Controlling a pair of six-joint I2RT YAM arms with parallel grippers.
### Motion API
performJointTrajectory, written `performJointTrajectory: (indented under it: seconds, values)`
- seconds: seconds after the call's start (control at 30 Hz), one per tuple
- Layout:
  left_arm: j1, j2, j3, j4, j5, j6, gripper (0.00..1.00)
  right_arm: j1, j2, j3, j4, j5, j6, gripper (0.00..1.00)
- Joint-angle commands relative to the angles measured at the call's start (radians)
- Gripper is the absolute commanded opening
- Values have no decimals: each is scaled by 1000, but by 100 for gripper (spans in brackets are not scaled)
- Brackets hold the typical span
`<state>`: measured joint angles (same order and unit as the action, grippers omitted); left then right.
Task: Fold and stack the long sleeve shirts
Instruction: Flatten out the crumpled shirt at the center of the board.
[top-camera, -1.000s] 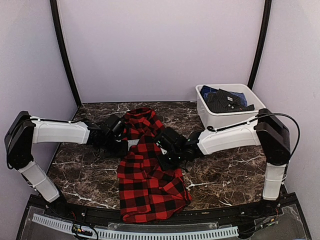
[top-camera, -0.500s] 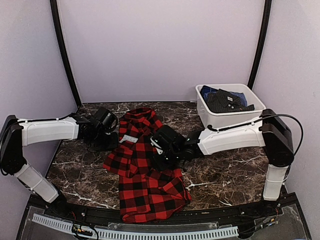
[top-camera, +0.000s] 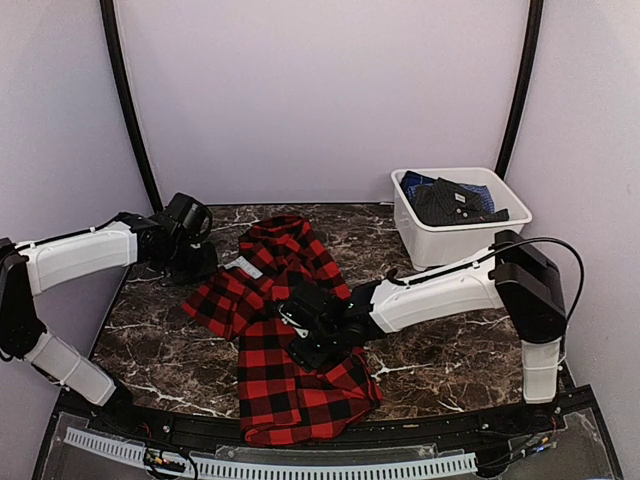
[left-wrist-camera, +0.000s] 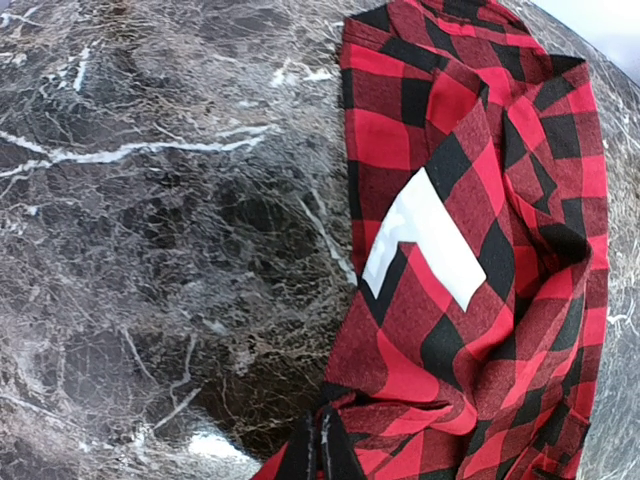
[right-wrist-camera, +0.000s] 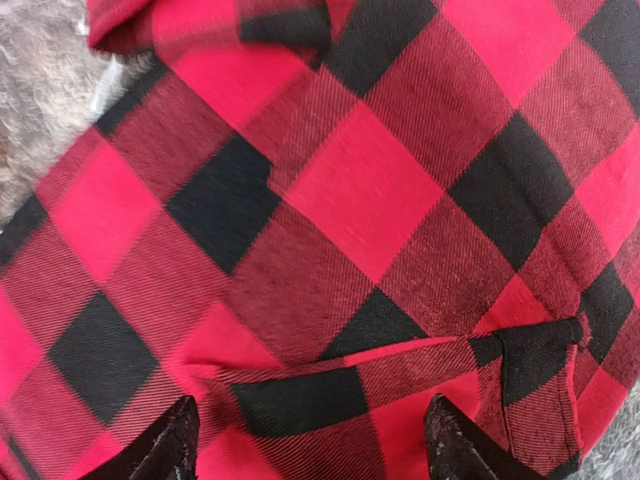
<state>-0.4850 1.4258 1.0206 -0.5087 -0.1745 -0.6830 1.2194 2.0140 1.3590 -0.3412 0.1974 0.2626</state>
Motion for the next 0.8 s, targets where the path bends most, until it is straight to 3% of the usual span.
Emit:
performJointTrajectory:
  seconds: [0.0,0.17,0.37,0.6,0.77]
  values:
    - [48,-43,47,-43,-10,30,0,5,33,40,-28,64,-11,68]
    - [127,-60,87,-58,-8,63,0,6,44,53,-48,98,-8,48]
    - [225,-66,151,-81,-4,96,0,-21,-11,74,-66,127,39,0]
    - [419,-46,252,-87,41,140,0,-150,-147,77,-87,188,73,0]
    - [522,21,393,-93,71,157,0,-319,-236,106,-127,226,46,0]
